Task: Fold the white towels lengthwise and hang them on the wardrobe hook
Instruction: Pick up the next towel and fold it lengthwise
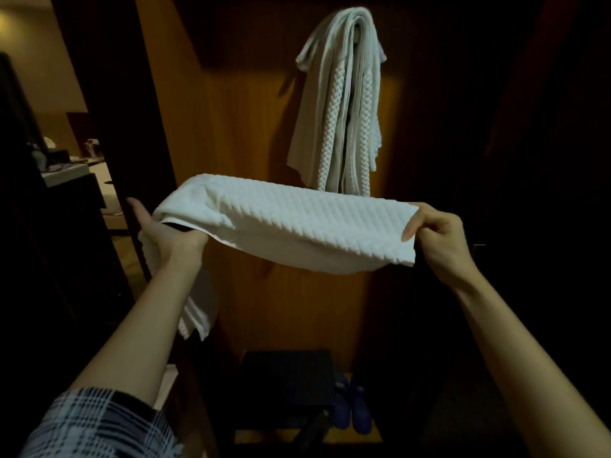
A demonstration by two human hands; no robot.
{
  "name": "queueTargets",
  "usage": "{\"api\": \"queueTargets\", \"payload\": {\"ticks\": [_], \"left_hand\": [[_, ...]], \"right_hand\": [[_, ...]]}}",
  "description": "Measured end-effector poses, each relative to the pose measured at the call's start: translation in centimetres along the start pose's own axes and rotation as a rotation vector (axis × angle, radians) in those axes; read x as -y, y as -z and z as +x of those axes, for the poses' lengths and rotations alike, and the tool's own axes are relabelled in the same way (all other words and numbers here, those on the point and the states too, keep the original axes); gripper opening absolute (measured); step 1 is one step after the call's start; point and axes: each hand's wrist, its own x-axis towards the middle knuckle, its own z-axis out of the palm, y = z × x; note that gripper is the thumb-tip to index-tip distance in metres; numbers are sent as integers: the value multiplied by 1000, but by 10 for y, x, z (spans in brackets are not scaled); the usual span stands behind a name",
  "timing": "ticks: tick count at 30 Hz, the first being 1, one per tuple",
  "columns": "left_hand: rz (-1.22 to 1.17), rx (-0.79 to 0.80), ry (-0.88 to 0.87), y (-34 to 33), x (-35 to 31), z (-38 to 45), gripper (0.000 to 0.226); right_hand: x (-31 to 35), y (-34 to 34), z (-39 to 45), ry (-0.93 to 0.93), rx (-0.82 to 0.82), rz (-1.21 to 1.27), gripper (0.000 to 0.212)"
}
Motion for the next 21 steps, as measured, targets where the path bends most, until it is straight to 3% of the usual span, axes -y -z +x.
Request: {"api": "queueTargets", "payload": {"ticks": [2, 4, 9, 12, 15, 16, 18, 19, 21], "left_hand": [[42, 164, 35, 8, -1, 4, 69], [219, 271, 72, 20, -1, 7, 76], [365, 358, 106, 27, 4, 11, 45], [322, 346, 94, 26, 11, 7, 38], [335, 383, 100, 14, 23, -9, 36], [346, 376, 101, 11, 27, -13, 39], [398, 407, 125, 3, 37, -23, 42], [452, 453, 144, -2, 42, -28, 42], [586, 538, 164, -9, 51, -36, 41]], "right_hand": [[5, 1, 4, 21, 25, -60, 56], [4, 3, 5, 60, 12, -73, 54], [-10, 16, 10, -4, -80, -106, 46], [-32, 18, 5, -299, -138, -11, 45], [-56, 5, -12, -840, -115, 177, 37], [-62, -1, -18, -936, -65, 75, 31], [-74, -14, -30, -922, 104, -312, 24], [-76, -21, -36, -830, 177, -446, 34], [-73, -35, -44, -694, 321, -410, 75]]}}
